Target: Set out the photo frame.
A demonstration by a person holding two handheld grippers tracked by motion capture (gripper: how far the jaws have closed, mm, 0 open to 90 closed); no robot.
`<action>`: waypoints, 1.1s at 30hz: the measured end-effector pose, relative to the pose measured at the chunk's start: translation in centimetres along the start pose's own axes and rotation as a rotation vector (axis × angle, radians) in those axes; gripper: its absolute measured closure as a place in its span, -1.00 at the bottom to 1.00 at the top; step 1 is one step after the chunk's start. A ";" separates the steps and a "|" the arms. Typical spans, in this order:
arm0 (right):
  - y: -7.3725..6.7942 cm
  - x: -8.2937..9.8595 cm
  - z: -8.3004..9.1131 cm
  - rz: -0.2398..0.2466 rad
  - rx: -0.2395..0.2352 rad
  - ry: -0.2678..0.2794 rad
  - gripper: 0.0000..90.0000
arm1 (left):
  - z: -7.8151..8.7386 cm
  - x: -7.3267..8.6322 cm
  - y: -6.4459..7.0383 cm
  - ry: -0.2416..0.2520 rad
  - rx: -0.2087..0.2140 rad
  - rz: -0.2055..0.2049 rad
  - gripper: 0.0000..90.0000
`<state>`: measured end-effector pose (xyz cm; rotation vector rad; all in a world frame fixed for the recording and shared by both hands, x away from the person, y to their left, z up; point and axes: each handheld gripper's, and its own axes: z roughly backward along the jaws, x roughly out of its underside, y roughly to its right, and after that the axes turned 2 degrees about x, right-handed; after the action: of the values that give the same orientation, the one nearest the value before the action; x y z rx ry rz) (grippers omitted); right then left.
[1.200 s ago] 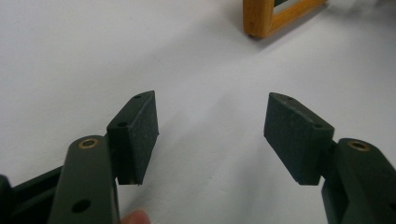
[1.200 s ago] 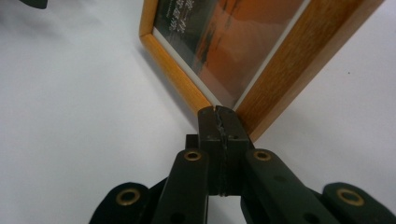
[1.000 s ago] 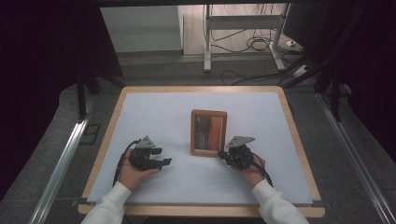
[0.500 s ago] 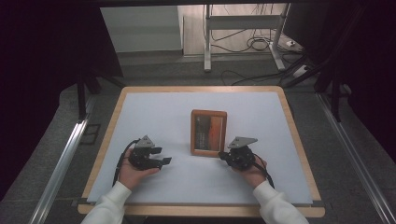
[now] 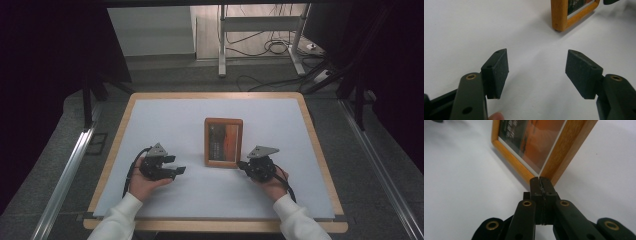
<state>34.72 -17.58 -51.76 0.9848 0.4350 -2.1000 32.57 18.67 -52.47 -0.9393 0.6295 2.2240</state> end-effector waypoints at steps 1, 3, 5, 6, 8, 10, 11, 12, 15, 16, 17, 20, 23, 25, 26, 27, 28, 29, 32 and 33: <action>-0.1 -0.1 0.3 0.005 0.002 0.007 1.00 | 0.0 0.0 0.0 -0.002 0.001 0.000 -0.23; -0.2 -0.1 0.9 0.009 0.003 0.019 1.00 | -0.1 0.0 -0.1 -0.007 -0.003 -0.003 -0.23; -0.1 0.0 1.3 0.013 0.005 0.028 1.00 | 0.0 0.1 -0.2 -0.006 -0.004 -0.003 -0.23; 0.0 0.1 1.6 0.015 0.008 0.028 1.00 | 0.0 0.1 -0.2 -0.004 -0.004 -0.003 -0.23; 0.4 0.6 2.0 0.017 0.016 0.026 1.00 | 0.1 0.1 -0.2 -0.004 -0.006 -0.005 -0.23; 0.9 1.0 2.6 0.016 0.028 0.025 0.98 | 0.2 0.2 -0.2 -0.003 -0.007 -0.013 -0.23; 1.1 1.2 2.9 0.014 0.034 0.025 0.97 | 0.2 0.2 -0.1 -0.005 -0.008 -0.015 -0.23; 1.3 1.4 3.3 0.009 0.042 0.027 0.96 | 0.2 0.3 -0.1 -0.010 -0.009 -0.019 -0.23; 2.0 2.1 4.8 -0.014 0.075 0.043 0.91 | 0.3 0.5 0.1 -0.010 -0.008 -0.020 -0.23; 2.2 2.4 5.3 -0.031 0.080 0.049 0.82 | 0.3 0.5 0.2 -0.009 -0.009 -0.025 -0.23; 2.4 2.8 5.7 -0.045 0.090 0.054 0.64 | 0.4 0.5 0.2 -0.007 -0.009 -0.025 -0.23; 2.7 4.1 6.6 -0.058 0.190 0.054 0.05 | 0.3 0.5 0.3 -0.001 -0.013 -0.034 -0.23; 3.0 5.1 7.3 -0.074 0.216 0.052 -0.19 | 0.2 0.4 0.2 -0.007 -0.013 -0.035 -0.23; 3.2 5.5 7.5 -0.088 0.220 0.043 -0.30 | 0.0 0.3 0.2 -0.011 -0.013 -0.037 -0.23; 3.3 5.7 7.6 -0.093 0.229 0.041 -0.34 | -0.1 0.3 0.2 -0.012 -0.014 -0.038 -0.23; 3.5 5.8 7.6 -0.096 0.239 0.037 -0.37 | -0.1 0.2 0.2 -0.015 -0.015 -0.039 -0.23; 3.7 5.9 7.7 -0.107 0.247 0.036 -0.39 | -0.2 0.2 0.2 -0.017 -0.014 -0.039 -0.23; 3.9 6.0 7.7 -0.116 0.253 0.035 -0.40 | -0.2 0.2 0.2 -0.018 -0.015 -0.039 -0.23; 4.2 6.1 7.8 -0.127 0.253 0.036 -0.41 | -0.2 0.2 0.1 -0.016 -0.016 -0.037 -0.23; 4.2 6.1 7.8 -0.126 0.251 0.036 -0.41 | -0.2 0.2 0.0 -0.016 -0.016 -0.036 -0.23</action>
<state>31.45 -27.80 -51.39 1.1658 0.2606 -2.2936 32.54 18.60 -52.72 -0.9333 0.5842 2.2057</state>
